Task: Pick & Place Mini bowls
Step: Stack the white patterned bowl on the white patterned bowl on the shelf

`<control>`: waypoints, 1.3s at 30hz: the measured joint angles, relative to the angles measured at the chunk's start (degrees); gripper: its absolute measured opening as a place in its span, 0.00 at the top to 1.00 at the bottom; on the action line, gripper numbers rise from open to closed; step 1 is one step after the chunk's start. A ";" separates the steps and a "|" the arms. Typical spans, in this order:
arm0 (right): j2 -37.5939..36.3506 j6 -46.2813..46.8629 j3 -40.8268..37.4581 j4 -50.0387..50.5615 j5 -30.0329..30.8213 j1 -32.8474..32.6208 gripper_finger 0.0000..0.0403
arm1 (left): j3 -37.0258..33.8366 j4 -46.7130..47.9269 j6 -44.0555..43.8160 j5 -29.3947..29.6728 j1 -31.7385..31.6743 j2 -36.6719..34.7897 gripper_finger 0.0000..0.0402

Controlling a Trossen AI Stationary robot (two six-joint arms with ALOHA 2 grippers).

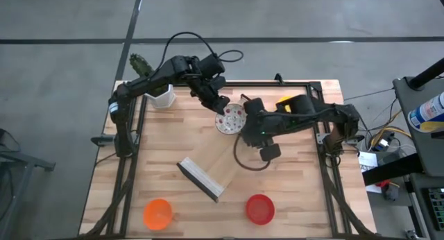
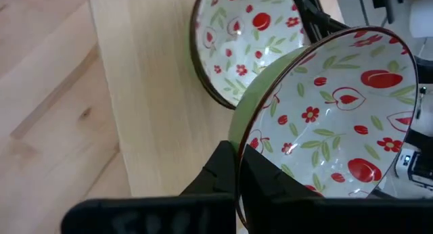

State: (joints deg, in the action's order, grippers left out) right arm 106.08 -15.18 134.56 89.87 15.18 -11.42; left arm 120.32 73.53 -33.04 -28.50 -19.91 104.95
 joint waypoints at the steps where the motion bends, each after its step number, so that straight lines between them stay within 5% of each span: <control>1: 0.35 -0.45 0.00 -0.02 -0.01 0.02 0.56 | 0.16 0.02 0.02 -0.07 0.14 -0.01 1.00; 25: 4.38 -6.50 0.00 -0.09 2.79 0.06 0.64 | 2.00 0.61 0.08 1.32 2.87 -0.09 1.00; 39: 4.58 -8.13 0.00 -0.18 1.18 0.04 0.93 | 2.03 -0.59 0.17 1.92 2.90 -0.09 1.00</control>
State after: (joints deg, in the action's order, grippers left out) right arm 110.65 -23.31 134.56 89.69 16.36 -11.38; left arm 122.34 72.94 -32.86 -26.59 -17.02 104.86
